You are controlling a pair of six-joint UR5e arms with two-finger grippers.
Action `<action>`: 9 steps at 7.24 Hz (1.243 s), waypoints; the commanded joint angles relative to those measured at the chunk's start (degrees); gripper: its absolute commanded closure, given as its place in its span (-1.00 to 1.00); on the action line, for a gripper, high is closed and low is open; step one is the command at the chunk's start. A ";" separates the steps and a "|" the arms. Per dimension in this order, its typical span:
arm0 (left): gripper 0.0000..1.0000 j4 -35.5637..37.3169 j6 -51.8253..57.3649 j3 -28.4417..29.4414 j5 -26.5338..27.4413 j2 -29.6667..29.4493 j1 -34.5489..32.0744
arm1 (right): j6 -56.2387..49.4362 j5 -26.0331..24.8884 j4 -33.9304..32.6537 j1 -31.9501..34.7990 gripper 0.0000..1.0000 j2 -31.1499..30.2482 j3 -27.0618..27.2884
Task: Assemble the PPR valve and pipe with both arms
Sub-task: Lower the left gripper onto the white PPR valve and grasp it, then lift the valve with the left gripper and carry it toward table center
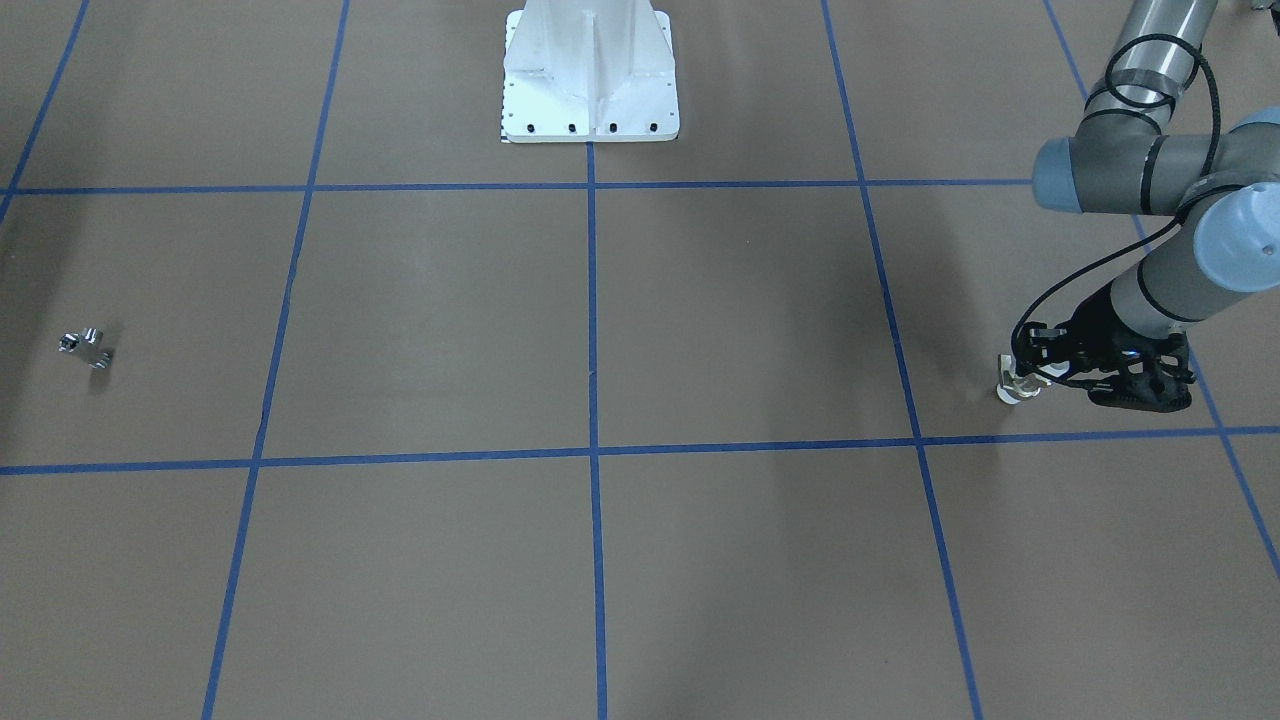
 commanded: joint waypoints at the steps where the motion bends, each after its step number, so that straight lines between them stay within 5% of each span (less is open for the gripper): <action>1: 1.00 17.25 -0.13 -12.63 -0.56 0.29 -0.14 | 0.00 0.09 -0.07 -0.05 -0.99 0.16 0.26; 3: 1.00 32.38 -4.57 -15.77 -0.12 -11.01 0.38 | -0.78 -0.17 0.28 0.04 -0.99 -0.63 0.70; 5: 1.00 33.48 -17.73 -12.99 -0.03 -19.98 7.73 | -0.88 -0.35 0.45 0.04 -0.99 -1.25 0.96; 7: 1.00 33.04 -28.82 0.94 4.95 -37.70 14.75 | -0.44 -0.88 1.42 -0.31 -0.99 -1.78 2.02; 9: 1.00 25.79 -36.23 20.78 6.38 -52.76 18.48 | 0.00 -0.36 0.98 -1.01 -0.99 -0.82 1.93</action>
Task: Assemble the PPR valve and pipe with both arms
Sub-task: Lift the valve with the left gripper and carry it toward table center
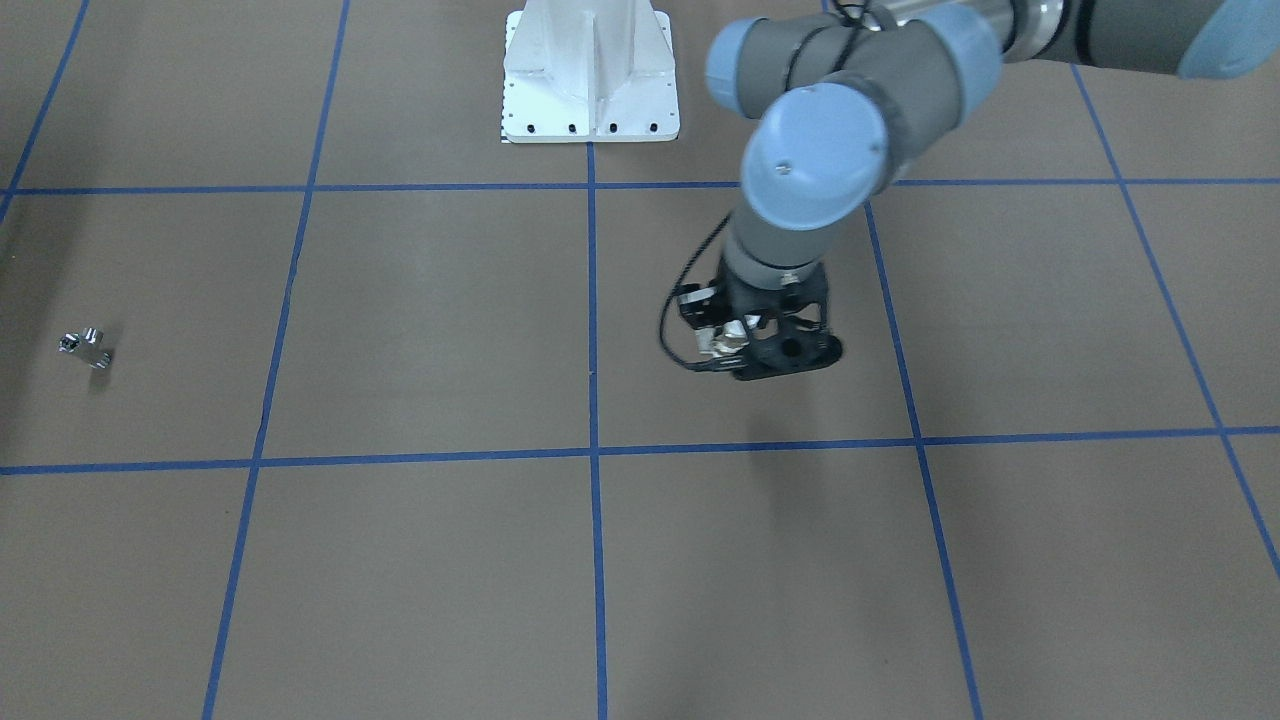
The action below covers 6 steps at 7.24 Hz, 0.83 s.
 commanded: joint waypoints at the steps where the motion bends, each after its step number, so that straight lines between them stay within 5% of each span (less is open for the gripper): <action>1: 1.00 -10.03 -4.86 19.06 1.87 -12.22 3.73 | 0.29 0.88 -0.63 -0.40 -0.99 1.00 -0.01; 6: 1.00 -16.74 -4.69 23.60 5.13 -11.72 6.47 | 0.38 1.41 0.07 -0.40 -0.99 1.01 0.16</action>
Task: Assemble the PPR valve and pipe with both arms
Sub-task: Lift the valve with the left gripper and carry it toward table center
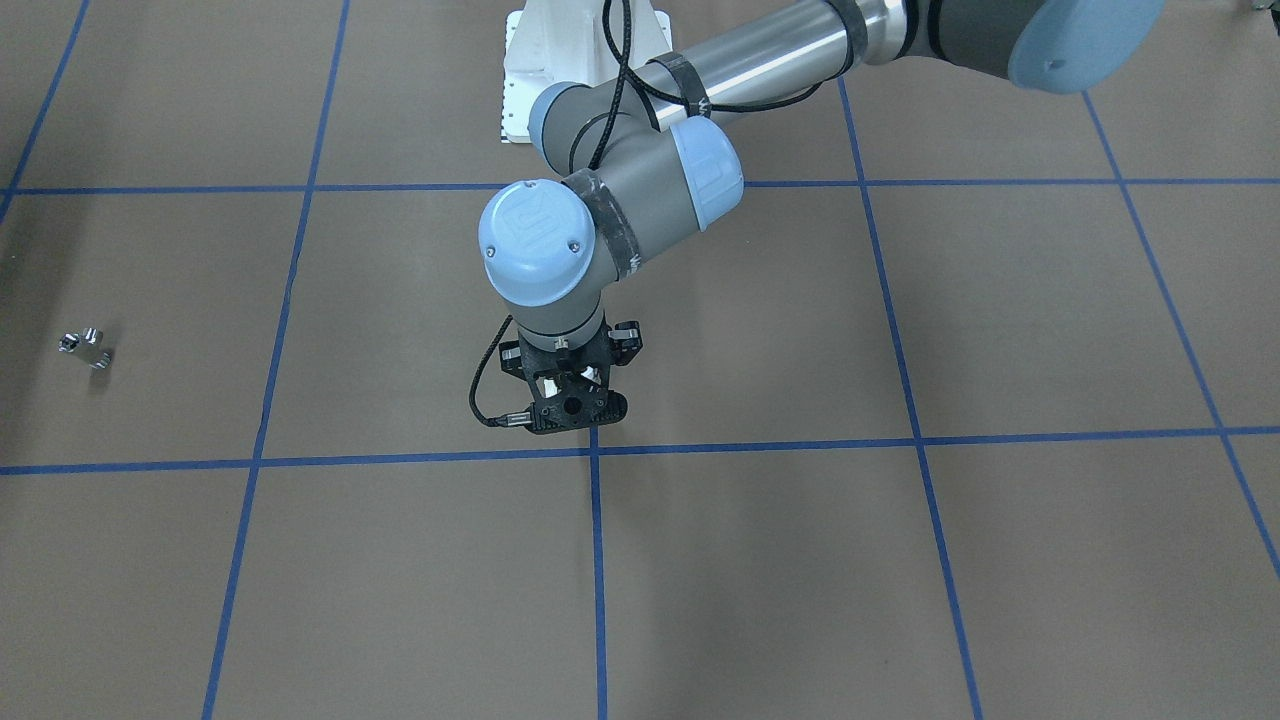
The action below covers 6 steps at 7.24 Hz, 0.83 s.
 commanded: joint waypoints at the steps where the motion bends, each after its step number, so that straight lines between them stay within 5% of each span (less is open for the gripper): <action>1: 1.00 -2.21 -0.06 1.29 0.19 0.23 0.35 | 0.03 0.00 0.11 0.00 -0.99 0.00 0.00; 6: 1.00 -2.30 0.29 1.21 0.19 0.84 0.35 | -0.06 0.00 0.02 0.00 -0.99 0.00 0.00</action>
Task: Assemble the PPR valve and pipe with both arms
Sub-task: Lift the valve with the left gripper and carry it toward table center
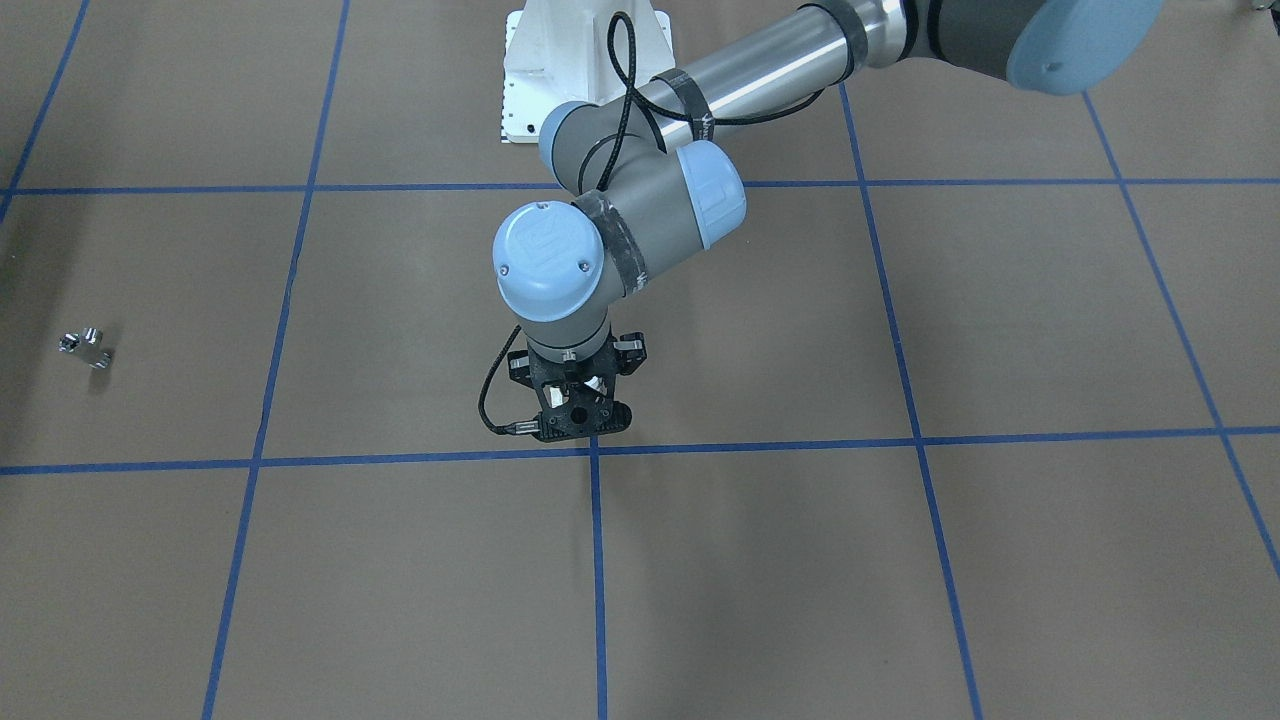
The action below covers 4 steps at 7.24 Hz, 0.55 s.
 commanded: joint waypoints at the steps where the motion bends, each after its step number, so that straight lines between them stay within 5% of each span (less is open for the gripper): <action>1: 1.00 -0.03 0.12 -0.09 0.00 0.09 0.01 | -0.03 0.00 0.00 0.00 -0.99 0.00 -0.01; 4: 1.00 -1.17 0.30 -0.01 0.00 1.05 0.27 | -0.03 -0.09 0.00 0.00 -0.99 0.00 -0.01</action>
